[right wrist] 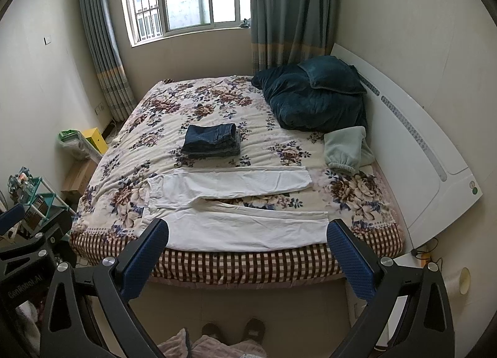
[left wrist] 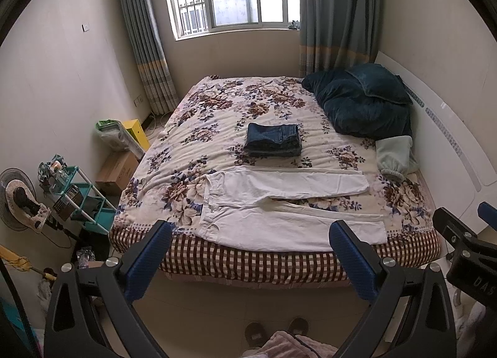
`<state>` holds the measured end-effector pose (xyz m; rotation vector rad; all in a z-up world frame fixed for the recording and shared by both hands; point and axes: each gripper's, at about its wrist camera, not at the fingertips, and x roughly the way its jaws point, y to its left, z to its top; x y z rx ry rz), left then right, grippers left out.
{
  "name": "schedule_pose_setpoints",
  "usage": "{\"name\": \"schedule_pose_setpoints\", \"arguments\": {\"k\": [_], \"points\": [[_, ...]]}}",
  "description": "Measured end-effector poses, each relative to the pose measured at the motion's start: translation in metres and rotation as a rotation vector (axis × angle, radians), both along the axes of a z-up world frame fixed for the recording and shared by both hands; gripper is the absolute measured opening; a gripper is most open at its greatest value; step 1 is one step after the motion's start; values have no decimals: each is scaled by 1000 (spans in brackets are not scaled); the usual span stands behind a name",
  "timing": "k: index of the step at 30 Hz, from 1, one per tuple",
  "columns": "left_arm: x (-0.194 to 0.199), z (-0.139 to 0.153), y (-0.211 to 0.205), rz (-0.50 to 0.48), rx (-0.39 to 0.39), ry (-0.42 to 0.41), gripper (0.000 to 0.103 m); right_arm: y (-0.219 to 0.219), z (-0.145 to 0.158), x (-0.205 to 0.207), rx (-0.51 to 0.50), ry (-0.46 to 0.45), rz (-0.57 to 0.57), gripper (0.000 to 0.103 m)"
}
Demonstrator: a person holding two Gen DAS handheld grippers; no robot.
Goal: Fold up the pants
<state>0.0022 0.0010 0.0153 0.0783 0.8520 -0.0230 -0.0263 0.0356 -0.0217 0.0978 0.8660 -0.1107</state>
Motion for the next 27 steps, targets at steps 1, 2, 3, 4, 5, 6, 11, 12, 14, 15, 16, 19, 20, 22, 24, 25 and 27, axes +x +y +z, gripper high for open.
{"name": "schedule_pose_setpoints", "arguments": {"k": [1, 2, 3, 4, 5, 6, 11, 12, 14, 15, 16, 19, 20, 22, 24, 25, 27], "points": [[1, 1, 0, 0, 1, -1, 103, -1, -1, -1, 0, -2, 0, 103], [1, 1, 0, 0, 2, -2, 103, -1, 1, 0, -2, -5, 1, 103], [1, 1, 0, -1, 0, -2, 103, -2, 2, 0, -5, -9, 0, 103], [2, 2, -1, -2, 0, -3, 103, -2, 3, 1, -7, -13, 0, 103], [2, 3, -2, -1, 1, -5, 103, -2, 4, 1, -7, -15, 0, 103], [4, 4, -3, 0, 1, -7, 103, -4, 5, 1, -6, -17, 0, 103], [3, 4, -7, 1, 6, -9, 103, -4, 5, -1, -6, -22, 0, 103], [1, 3, -5, 2, 4, -9, 103, -5, 5, 1, -5, -21, 1, 103], [1, 3, -7, 7, 5, -9, 103, -5, 3, -3, -3, -21, 3, 103], [2, 3, -8, 9, 5, -8, 103, -6, 2, -1, 3, -18, 5, 103], [4, 4, -9, 15, 5, -7, 103, -8, 1, -1, 7, -16, 8, 103], [4, -1, -12, 32, 12, -8, 103, -12, -1, 4, 18, -10, 15, 103], [5, -2, -12, 42, 15, -11, 103, -14, -3, 6, 22, -9, 15, 103], [12, -7, -16, 63, 23, -13, 103, -20, -7, 12, 29, -3, 16, 103], [20, -14, -18, 91, 37, -12, 103, -27, -13, 19, 34, -2, 16, 103], [21, -18, -17, 103, 42, -12, 103, -32, -17, 23, 32, -1, 12, 103], [31, -27, -18, 138, 54, -14, 103, -41, -28, 35, 33, 5, 7, 103]]}}
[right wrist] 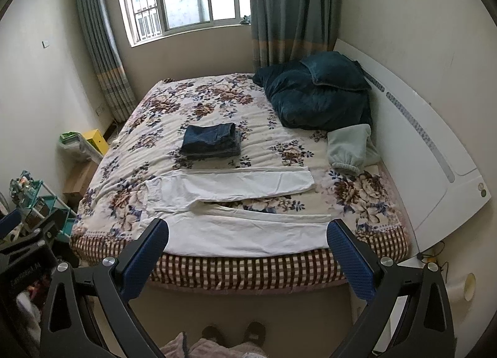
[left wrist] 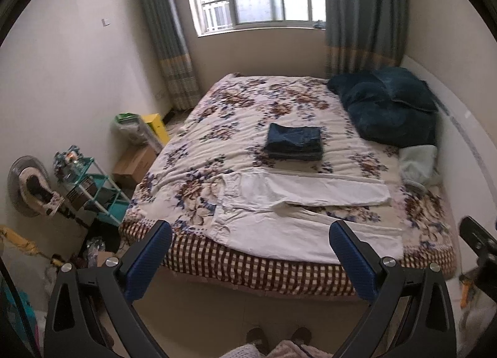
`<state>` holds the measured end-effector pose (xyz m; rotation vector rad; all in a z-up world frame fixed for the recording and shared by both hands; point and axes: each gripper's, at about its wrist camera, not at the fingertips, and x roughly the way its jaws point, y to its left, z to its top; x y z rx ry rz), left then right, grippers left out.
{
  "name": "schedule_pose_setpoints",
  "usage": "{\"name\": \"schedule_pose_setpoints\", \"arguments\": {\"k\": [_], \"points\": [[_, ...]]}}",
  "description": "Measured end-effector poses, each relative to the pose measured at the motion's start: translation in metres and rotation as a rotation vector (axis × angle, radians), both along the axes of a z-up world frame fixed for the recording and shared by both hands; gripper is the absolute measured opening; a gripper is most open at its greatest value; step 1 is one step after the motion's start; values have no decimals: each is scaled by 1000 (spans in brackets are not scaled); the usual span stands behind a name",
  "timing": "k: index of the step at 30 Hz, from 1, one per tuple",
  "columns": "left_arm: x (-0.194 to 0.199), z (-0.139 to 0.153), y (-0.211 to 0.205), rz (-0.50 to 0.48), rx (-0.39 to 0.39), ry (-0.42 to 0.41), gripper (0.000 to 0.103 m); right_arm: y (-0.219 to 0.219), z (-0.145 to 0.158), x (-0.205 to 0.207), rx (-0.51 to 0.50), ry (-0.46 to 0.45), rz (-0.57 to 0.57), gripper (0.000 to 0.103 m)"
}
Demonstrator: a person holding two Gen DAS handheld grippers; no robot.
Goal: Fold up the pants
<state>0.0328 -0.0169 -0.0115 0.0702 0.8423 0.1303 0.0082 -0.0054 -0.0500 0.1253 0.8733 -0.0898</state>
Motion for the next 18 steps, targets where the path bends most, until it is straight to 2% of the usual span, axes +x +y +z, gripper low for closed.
{"name": "schedule_pose_setpoints", "arguments": {"k": [7, 12, 18], "points": [[45, -47, -8, 83, 23, 54, 103, -35, -63, 62, 3, 70, -6, 103], [86, -85, -17, 79, 51, 115, 103, -51, -118, 118, -6, 133, -40, 103], [167, -138, -17, 38, 47, 204, 103, -51, -183, 201, -25, 197, -80, 103]]}}
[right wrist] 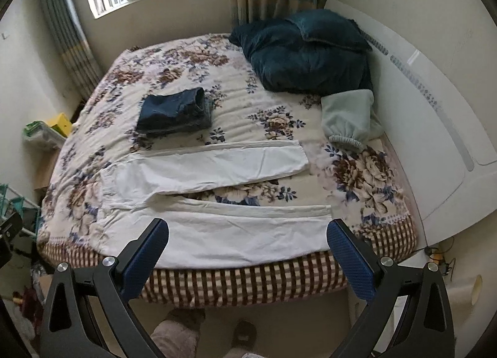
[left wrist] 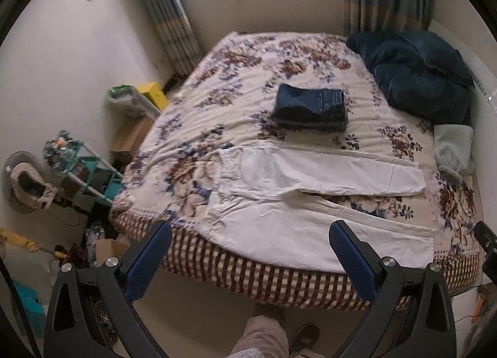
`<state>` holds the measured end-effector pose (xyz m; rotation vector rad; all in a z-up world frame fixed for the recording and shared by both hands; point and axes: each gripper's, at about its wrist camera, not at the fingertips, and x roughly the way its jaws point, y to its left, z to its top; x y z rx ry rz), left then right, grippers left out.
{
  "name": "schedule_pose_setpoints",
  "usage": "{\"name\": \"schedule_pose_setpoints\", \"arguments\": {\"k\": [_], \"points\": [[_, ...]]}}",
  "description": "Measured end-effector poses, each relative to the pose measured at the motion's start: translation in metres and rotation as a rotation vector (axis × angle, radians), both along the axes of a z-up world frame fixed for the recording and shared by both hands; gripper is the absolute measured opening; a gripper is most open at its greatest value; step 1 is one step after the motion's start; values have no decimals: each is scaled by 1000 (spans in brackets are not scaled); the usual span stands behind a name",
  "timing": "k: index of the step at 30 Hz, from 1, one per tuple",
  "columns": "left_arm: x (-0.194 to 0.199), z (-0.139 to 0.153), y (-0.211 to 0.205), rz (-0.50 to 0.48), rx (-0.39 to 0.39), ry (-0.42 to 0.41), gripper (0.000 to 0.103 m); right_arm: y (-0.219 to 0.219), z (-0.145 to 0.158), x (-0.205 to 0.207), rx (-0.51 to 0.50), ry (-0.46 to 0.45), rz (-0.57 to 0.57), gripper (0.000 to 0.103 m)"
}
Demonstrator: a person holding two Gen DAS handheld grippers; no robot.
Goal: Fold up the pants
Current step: 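Reach both grippers down to the white trousers' leg edges and close them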
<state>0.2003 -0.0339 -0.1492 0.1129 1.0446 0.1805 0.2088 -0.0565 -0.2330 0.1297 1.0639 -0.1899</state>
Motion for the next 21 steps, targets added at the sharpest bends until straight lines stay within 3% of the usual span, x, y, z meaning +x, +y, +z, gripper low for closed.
{"name": "schedule_pose_setpoints", "arguments": {"k": [6, 10, 15, 21], "points": [[105, -57, 12, -64, -10, 83, 103, 19, -64, 106, -16, 84, -14, 103], [187, -117, 16, -147, 11, 187, 103, 44, -118, 187, -45, 154, 44, 103], [269, -193, 1, -293, 149, 237, 103, 68, -209, 290, -80, 248, 112, 103], [350, -291, -6, -410, 237, 345, 103, 70, -329, 393, -162, 373, 196, 103]]}}
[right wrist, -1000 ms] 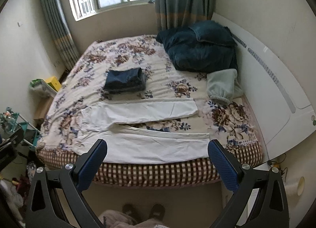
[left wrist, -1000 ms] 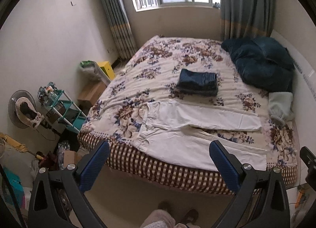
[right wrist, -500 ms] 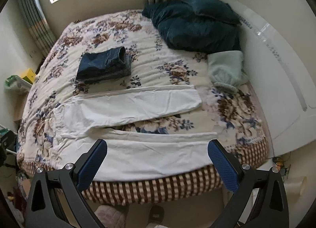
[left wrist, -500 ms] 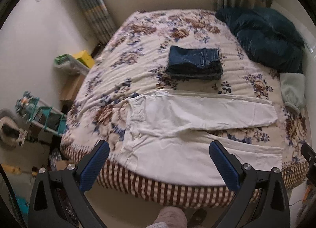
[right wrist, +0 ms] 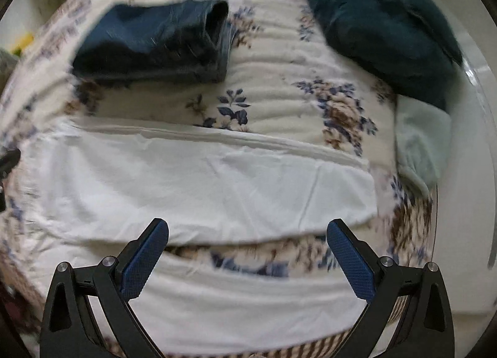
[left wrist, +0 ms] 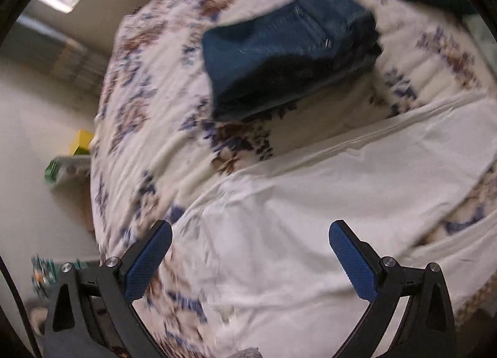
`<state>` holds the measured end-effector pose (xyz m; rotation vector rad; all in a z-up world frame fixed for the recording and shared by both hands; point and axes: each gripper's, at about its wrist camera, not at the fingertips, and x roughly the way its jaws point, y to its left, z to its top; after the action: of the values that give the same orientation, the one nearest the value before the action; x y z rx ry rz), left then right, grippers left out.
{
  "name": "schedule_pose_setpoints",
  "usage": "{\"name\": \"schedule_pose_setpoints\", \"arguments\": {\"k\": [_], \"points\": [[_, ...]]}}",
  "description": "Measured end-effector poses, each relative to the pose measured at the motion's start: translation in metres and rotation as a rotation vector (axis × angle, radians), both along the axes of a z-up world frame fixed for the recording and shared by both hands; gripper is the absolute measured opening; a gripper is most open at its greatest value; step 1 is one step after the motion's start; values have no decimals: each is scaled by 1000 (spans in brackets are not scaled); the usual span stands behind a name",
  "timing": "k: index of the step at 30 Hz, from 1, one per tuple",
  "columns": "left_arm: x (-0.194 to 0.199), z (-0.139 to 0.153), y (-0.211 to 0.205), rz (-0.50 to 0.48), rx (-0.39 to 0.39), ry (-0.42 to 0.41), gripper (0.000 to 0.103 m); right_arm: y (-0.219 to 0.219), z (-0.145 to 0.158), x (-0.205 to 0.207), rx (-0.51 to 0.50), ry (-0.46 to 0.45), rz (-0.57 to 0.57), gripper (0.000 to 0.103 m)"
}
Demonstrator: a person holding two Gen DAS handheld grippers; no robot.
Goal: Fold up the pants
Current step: 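Reach both grippers down to the white trousers' leg edges and close them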
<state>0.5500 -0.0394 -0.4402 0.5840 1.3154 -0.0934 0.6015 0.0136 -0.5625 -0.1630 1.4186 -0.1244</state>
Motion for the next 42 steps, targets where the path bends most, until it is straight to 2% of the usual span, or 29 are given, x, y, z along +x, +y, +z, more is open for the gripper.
{"name": "schedule_pose_setpoints", "arguments": {"k": [4, 6, 8, 11, 14, 17, 19, 21, 22, 24, 26, 31, 36, 39, 42], "points": [[49, -72, -12, -89, 50, 94, 103, -2, -85, 53, -45, 110, 106, 103], [66, -106, -22, -136, 51, 151, 103, -1, -120, 72, -63, 162, 173, 103], [80, -135, -29, -172, 16, 229, 103, 5, -155, 88, -58, 219, 246, 103], [95, -169, -31, -207, -84, 367, 103, 15, -205, 120, -37, 315, 354, 102], [101, -183, -28, -228, -164, 432, 102, 18, -231, 138, -4, 375, 419, 97], [101, -184, -24, -260, -219, 468, 101, 16, -248, 153, 100, 440, 423, 78], [97, -179, -23, -292, -228, 485, 94, 14, -251, 157, 143, 447, 432, 65], [94, -173, -22, -308, -230, 492, 67, 13, -247, 157, 201, 440, 441, 39], [94, -169, -20, -304, -229, 492, 58, 12, -246, 156, 216, 436, 437, 34], [95, -154, -14, -297, -238, 470, 25, 7, -240, 153, 240, 414, 416, 18], [91, -137, -5, -281, -266, 444, 16, 1, -235, 150, 244, 395, 385, 15], [54, -100, 4, -274, -282, 378, 11, -23, -210, 136, 311, 326, 258, 12], [-16, -30, 26, -213, -394, 264, 11, -50, -174, 89, 359, 264, 162, 8], [-69, 1, 43, -96, -477, 260, 11, -65, -148, 39, 403, 227, 105, 7], [-122, -2, 34, -7, -535, 260, 11, -67, -124, -31, 465, 224, 19, 7]]}}
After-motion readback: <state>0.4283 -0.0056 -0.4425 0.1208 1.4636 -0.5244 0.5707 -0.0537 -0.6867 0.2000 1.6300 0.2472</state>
